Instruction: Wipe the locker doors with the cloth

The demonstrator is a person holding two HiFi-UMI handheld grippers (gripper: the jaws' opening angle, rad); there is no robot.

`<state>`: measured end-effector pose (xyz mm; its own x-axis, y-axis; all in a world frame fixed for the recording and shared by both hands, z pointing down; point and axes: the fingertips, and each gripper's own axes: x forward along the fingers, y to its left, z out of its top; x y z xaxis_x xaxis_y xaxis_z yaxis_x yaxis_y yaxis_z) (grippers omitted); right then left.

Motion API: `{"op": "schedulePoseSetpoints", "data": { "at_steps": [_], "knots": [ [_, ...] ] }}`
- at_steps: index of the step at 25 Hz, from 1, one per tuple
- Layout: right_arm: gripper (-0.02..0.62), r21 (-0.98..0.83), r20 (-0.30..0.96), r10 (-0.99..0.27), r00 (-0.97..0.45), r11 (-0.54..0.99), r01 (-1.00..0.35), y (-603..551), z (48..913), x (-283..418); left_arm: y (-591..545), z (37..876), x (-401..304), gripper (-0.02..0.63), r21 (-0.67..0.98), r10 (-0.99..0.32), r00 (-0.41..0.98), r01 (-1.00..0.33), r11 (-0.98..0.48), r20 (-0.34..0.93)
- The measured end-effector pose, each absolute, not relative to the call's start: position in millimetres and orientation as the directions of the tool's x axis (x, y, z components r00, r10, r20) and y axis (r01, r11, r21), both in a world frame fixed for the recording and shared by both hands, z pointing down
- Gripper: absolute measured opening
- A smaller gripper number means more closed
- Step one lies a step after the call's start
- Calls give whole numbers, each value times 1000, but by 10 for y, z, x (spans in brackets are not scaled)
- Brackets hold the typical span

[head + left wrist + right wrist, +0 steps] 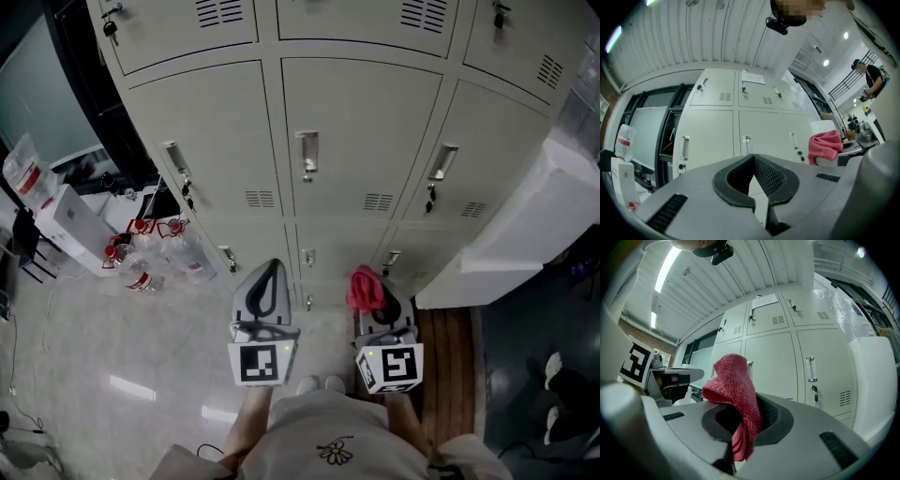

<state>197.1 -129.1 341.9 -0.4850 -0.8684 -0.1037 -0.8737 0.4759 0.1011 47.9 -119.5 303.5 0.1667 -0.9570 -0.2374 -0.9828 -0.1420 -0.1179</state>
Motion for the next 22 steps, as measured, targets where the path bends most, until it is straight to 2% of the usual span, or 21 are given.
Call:
{"op": "schedulePoseSetpoints", "data": {
  "at_steps": [11,22],
  "knots": [
    [32,117,-164,-724,-670,660,-742,-1373,3122,1200,-965,2849,-34,15,-123,-965,-16,-991,50,-262],
    [32,111,-143,-547,-825,820,-562,-1219,3209,639,-609,2922,-440,15,-84,-938,-255,-956,281,-234]
  ]
}}
